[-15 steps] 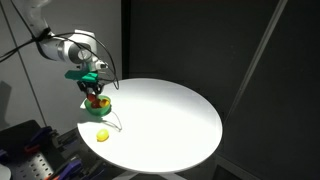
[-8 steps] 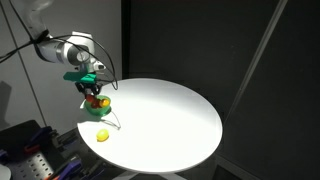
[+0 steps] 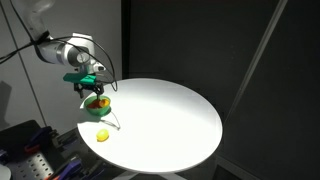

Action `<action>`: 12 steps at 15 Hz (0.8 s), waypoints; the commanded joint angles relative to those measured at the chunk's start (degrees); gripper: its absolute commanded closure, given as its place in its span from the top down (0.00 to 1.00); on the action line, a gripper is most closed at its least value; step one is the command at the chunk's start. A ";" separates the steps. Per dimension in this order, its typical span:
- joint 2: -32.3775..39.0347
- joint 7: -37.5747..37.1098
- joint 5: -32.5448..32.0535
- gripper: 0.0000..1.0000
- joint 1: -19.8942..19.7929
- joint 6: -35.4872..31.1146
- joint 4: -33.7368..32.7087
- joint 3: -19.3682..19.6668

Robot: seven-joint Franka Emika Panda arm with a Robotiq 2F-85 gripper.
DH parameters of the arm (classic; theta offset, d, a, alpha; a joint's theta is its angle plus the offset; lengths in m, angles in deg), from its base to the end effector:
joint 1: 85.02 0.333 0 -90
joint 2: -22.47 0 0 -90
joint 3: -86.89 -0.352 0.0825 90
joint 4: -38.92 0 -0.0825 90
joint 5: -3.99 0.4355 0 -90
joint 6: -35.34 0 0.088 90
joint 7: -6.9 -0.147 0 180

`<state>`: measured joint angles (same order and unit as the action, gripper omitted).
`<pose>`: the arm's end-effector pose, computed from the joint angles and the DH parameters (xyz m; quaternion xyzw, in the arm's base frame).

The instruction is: Put the toy strawberry in the bowl

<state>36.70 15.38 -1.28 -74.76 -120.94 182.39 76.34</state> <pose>0.4581 0.1828 0.1354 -0.9566 -0.2911 0.0098 0.0034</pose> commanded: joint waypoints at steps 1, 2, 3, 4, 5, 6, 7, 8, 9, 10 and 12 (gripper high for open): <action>-1.68 -2.98 -1.54 1.00 0.63 2.93 0.24 0.99; -2.31 -3.72 -1.32 1.00 0.66 3.82 0.45 1.07; -2.84 -4.24 -0.85 1.00 0.55 4.84 0.57 1.03; -3.59 -5.48 -0.64 1.00 0.59 5.81 0.80 1.15; -4.21 -6.58 -0.59 1.00 0.62 6.81 0.92 1.26; -5.03 -7.85 -0.59 1.00 0.65 7.54 1.17 1.39; -5.84 -9.33 -0.67 1.00 0.70 8.35 1.40 1.54; -6.65 -10.90 -1.00 1.00 0.76 9.16 1.61 1.75; -7.34 -12.26 -1.17 1.00 0.75 9.79 1.81 1.87; -8.18 -14.13 -1.74 1.00 0.80 10.52 2.10 2.16; -9.73 -17.54 -2.56 1.00 0.69 11.64 2.82 2.64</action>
<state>31.06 3.46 -1.45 -74.72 -111.64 183.13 77.74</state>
